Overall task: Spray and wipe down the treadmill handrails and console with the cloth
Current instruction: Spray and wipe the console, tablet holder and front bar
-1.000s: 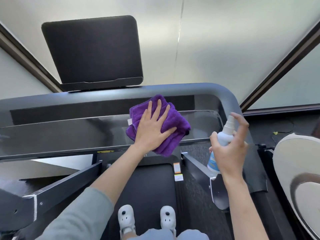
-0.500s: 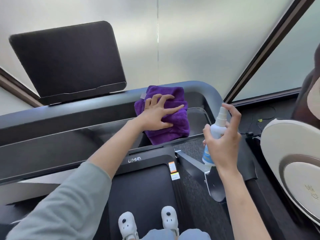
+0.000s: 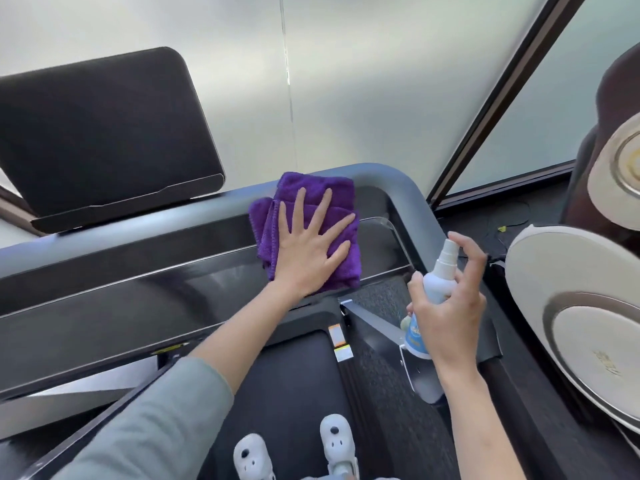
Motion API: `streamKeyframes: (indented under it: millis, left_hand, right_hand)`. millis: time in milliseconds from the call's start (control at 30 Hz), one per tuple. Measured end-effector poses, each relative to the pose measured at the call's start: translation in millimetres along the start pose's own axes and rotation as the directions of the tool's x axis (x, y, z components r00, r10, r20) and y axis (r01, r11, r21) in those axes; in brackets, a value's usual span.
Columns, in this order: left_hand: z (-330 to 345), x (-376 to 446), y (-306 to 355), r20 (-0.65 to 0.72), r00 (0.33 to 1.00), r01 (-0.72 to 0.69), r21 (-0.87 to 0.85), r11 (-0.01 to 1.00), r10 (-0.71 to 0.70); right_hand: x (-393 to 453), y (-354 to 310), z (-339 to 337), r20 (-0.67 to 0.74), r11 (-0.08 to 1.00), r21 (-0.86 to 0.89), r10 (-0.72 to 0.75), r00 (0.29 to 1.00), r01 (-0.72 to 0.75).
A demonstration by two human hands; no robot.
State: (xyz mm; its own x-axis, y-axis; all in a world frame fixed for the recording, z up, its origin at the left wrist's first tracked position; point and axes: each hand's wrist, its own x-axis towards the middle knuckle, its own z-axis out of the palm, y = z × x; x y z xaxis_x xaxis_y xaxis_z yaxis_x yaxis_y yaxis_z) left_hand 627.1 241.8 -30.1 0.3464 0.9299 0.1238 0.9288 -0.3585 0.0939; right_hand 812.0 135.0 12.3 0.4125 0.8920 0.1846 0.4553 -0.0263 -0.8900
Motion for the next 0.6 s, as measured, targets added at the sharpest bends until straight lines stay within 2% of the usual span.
streamKeyframes:
  millis: [67,133,333,500,600]
  left_hand:
    - [-6.0,-3.6,-23.0,0.037,0.958,-0.281,-0.043,0.959,0.283]
    - [-8.7,-1.4,-35.2,0.074,0.9,-0.428,-0.045,0.903,0.43]
    - [-2.6,33.4,-3.4,0.132,0.895,-0.428,-0.004,0.904,0.425]
    - [-2.5,22.9,12.0,0.094,0.954,-0.278,-0.094,0.956,0.286]
    - [-7.6,14.9,-7.9,0.107,0.92,-0.357,-0.167,0.919,0.377]
  right_hand:
    - [-1.0,-0.1,-0.7,-0.002,1.0,0.002,0.002,1.0,-0.002]
    - [-0.5,-1.2,-0.5,-0.003,1.0,0.008,0.001,1.0,-0.001]
    - [5.2,-7.0,7.3,-0.016,1.0,-0.015,-0.014,1.0,0.014]
    - [6.3,-19.5,14.5,-0.028,0.999,-0.002,-0.034,0.999,0.034]
    - [6.2,-23.2,19.6,-0.02,0.999,0.003,-0.051,0.998,0.051]
